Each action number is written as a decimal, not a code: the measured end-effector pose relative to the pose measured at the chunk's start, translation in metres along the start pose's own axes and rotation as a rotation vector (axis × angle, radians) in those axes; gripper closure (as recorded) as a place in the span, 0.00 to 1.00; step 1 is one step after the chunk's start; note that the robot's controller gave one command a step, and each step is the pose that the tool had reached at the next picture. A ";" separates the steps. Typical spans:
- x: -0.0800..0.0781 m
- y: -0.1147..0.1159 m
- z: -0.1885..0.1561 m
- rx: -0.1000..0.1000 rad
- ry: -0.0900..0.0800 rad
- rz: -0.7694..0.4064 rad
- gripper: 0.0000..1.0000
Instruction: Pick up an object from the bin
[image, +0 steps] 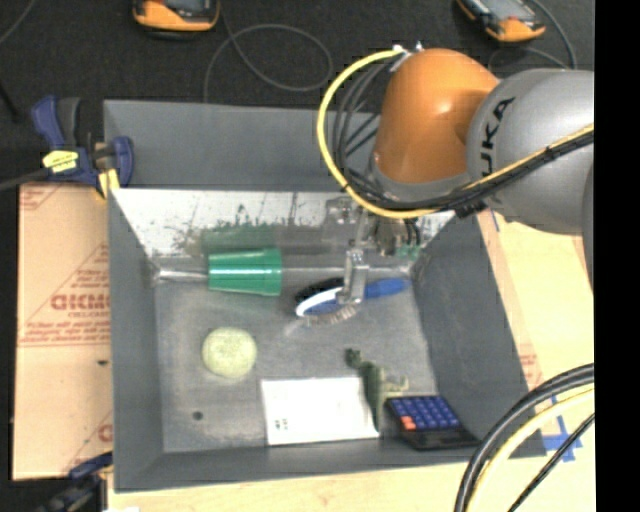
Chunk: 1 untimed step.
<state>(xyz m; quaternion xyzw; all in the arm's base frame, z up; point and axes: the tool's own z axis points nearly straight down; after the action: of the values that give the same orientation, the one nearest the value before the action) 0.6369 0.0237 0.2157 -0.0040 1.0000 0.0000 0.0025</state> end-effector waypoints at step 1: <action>0.001 -0.020 0.070 0.001 -0.004 -0.056 0.00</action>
Offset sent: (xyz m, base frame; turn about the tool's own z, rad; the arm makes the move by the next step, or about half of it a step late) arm -0.0020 -0.0540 -0.0622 -0.0551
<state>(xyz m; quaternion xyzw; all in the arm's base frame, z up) 0.6367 0.0035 0.1456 -0.0318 0.9995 -0.0006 0.0045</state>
